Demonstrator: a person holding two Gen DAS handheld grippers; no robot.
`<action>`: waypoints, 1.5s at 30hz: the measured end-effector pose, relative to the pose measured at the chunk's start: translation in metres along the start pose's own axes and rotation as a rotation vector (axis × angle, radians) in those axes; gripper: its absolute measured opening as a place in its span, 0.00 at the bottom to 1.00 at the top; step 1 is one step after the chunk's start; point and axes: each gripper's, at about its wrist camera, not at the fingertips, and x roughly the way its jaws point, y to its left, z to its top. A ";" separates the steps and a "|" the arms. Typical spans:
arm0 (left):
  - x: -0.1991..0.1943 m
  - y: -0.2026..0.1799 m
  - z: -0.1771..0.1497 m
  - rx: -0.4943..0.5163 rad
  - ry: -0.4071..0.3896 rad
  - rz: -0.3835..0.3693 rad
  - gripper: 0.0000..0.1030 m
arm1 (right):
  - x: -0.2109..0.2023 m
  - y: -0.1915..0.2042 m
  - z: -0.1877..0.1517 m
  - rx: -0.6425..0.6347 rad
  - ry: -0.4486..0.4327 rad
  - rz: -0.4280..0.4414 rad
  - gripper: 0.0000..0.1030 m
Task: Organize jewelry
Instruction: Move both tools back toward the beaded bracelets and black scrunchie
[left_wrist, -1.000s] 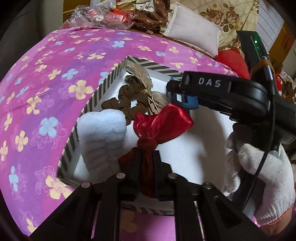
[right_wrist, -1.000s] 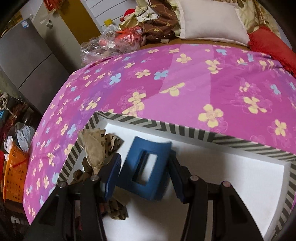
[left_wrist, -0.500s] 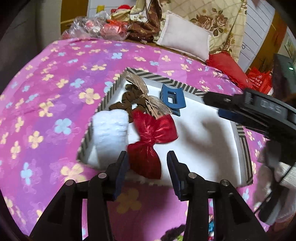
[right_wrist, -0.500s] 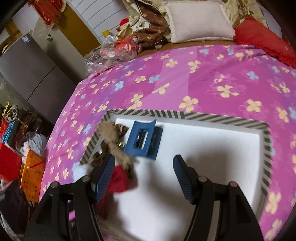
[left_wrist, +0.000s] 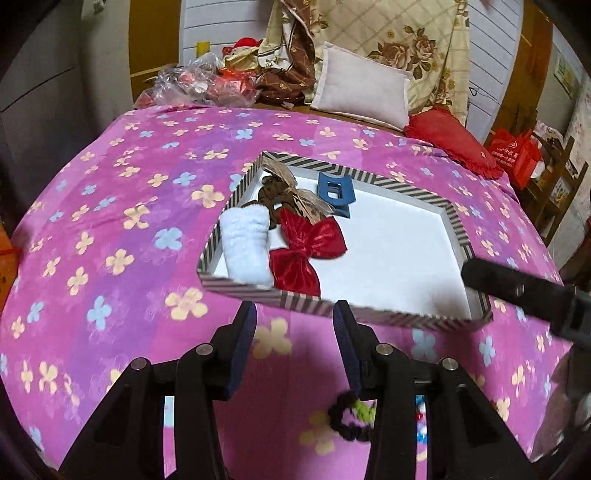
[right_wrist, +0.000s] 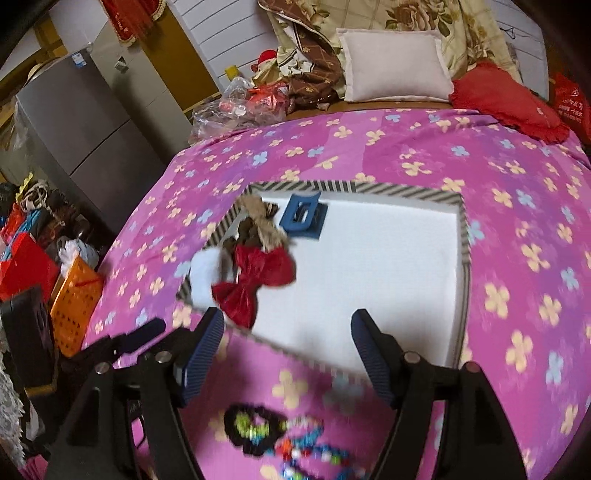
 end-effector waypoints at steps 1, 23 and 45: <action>-0.004 -0.001 -0.003 0.005 -0.005 0.006 0.42 | -0.002 0.001 -0.005 -0.003 0.000 -0.001 0.73; -0.039 -0.022 -0.049 0.049 -0.028 0.039 0.42 | -0.047 0.008 -0.088 -0.100 -0.030 -0.066 0.73; -0.041 -0.014 -0.070 0.022 0.029 -0.012 0.42 | -0.060 -0.006 -0.125 -0.132 -0.003 -0.075 0.73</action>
